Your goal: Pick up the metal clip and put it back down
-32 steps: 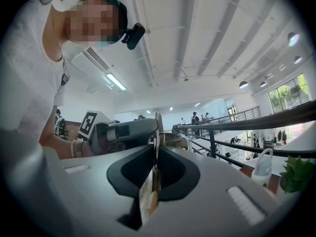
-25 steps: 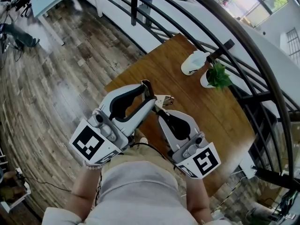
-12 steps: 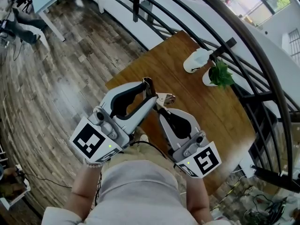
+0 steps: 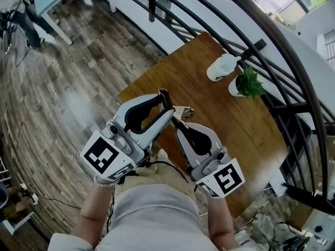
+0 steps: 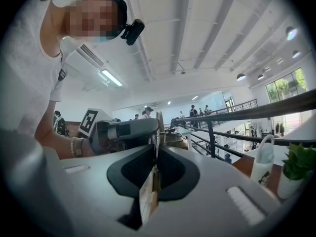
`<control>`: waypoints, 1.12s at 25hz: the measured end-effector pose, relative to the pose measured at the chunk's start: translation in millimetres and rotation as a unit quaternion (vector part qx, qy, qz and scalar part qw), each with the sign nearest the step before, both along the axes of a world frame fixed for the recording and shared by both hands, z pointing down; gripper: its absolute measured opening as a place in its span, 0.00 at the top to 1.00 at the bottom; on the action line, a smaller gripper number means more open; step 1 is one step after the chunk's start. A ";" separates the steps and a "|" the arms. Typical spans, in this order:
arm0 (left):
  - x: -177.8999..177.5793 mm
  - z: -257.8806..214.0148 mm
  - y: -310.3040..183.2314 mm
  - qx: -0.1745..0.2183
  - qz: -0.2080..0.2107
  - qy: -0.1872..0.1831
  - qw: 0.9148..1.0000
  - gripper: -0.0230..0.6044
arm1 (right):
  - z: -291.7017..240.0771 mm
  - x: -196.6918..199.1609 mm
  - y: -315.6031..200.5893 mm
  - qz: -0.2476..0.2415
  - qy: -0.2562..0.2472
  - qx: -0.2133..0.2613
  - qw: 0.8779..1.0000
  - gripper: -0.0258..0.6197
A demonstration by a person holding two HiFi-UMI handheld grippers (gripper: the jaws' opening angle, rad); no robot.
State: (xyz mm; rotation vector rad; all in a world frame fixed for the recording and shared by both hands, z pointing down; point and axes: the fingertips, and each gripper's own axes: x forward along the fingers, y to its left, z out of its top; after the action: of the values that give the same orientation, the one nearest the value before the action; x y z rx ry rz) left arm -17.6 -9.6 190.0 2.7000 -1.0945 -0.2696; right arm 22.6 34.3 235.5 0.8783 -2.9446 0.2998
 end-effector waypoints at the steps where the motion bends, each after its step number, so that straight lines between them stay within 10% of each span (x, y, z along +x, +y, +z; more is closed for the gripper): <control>1: 0.0 3.4 -1.9 -0.004 0.001 -0.001 1.000 0.77 | 3.1 -0.1 -1.5 0.001 0.002 -0.004 1.000 0.90; 28: -6.2 141.0 -61.1 -0.150 0.019 -0.009 0.989 0.77 | 125.4 -9.4 -50.4 0.033 0.059 -0.137 0.988 0.90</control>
State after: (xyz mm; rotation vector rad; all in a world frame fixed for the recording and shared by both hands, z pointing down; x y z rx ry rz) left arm -23.8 -70.7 331.0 2.4566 -0.9976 -0.0682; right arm 13.2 -16.1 361.0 0.9192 -2.6855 0.6153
